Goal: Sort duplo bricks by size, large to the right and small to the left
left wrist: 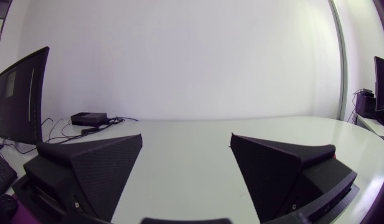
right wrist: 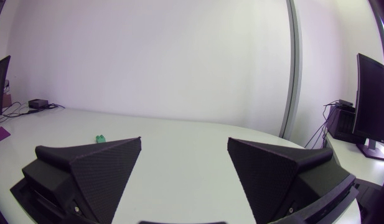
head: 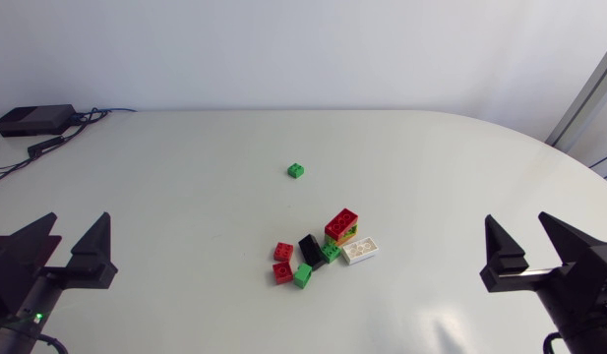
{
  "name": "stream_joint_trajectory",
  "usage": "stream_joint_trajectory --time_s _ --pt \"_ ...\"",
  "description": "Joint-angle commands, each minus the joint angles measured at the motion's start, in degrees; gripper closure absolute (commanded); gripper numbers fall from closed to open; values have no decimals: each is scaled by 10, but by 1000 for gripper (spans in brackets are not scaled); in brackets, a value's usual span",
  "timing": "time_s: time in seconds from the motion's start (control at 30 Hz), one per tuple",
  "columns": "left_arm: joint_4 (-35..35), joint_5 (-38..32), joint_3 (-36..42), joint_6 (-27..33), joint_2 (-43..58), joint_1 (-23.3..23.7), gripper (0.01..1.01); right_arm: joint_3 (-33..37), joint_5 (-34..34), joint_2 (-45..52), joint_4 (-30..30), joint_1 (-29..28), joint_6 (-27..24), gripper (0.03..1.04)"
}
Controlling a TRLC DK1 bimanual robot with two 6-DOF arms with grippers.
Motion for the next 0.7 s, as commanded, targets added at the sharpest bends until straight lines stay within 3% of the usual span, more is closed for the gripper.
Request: stream_joint_trajectory --time_s 0.0,0.27,0.4,0.67 --pt "-2 5 -9 -9 -10 -8 44 -21 2 -6 -7 3 2 66" --pt "-28 5 36 -7 -4 -34 80 3 -8 -5 -20 5 3 66" --pt "-30 5 88 -5 73 -36 80 39 -10 11 -24 12 3 66" --pt "-52 4 215 -20 287 -85 80 180 -23 219 -28 23 6 66"
